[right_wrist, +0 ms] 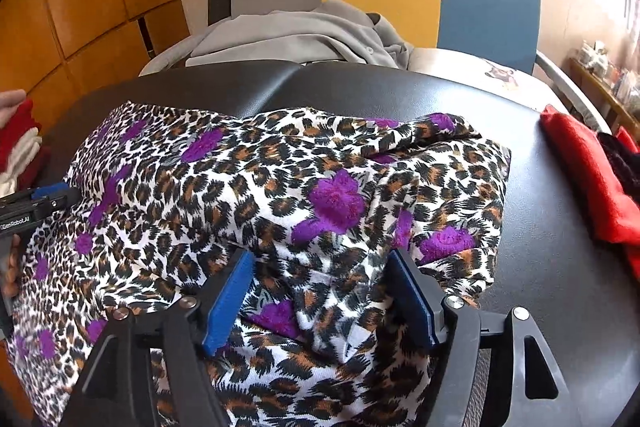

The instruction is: Fold clothes

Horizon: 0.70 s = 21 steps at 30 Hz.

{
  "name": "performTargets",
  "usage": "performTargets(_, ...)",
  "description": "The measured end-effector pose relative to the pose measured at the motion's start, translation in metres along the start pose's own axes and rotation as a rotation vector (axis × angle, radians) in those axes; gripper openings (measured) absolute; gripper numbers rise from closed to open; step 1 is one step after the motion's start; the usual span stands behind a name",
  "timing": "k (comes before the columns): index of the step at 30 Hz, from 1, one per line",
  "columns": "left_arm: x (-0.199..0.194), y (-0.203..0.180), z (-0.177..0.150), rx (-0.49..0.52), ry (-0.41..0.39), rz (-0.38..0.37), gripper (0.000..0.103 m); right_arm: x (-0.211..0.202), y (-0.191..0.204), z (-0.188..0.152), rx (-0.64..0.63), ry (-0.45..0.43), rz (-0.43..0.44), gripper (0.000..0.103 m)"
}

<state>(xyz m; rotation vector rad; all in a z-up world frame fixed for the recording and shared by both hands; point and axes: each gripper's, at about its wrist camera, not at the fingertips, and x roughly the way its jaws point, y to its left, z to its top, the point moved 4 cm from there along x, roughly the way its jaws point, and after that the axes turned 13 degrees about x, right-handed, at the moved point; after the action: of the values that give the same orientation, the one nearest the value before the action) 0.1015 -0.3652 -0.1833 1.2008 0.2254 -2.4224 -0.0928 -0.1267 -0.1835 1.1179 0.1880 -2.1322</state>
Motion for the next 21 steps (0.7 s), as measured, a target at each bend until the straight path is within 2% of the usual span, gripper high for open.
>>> performTargets(3,-0.006,-0.014,0.027,0.045,-0.062,-0.008,0.062,-0.01,0.003,0.009,0.002,0.009,-0.026,0.071)
performTargets(5,0.001,-0.023,0.04,0.075,-0.068,-0.008,0.062,-0.034,0.014,0.029,-0.001,-0.088,0.024,0.072)
performTargets(7,0.015,-0.031,0.049,0.09,-0.043,-0.009,0.062,-0.036,0.028,0.045,-0.029,-0.118,0.053,0.076)
performTargets(11,0.039,-0.034,0.051,0.089,-0.021,-0.007,0.062,0.0,0.038,0.049,-0.097,-0.04,0.051,0.077)
performTargets(13,0.047,-0.029,0.046,0.05,-0.036,-0.034,0.067,0.033,0.026,0.037,-0.088,0.037,0.006,0.078)
performTargets(15,0.05,-0.026,0.047,0.021,-0.048,-0.061,0.07,0.036,0.012,0.034,-0.022,0.006,0.068,0.082)
performTargets(19,0.065,-0.036,0.064,0.03,-0.052,-0.041,0.073,0.048,-0.003,0.045,-0.028,0.006,0.018,0.087)
performTargets(21,0.068,-0.039,0.068,0.038,-0.058,-0.037,0.073,0.052,-0.007,0.049,-0.023,0.013,0.021,0.091)
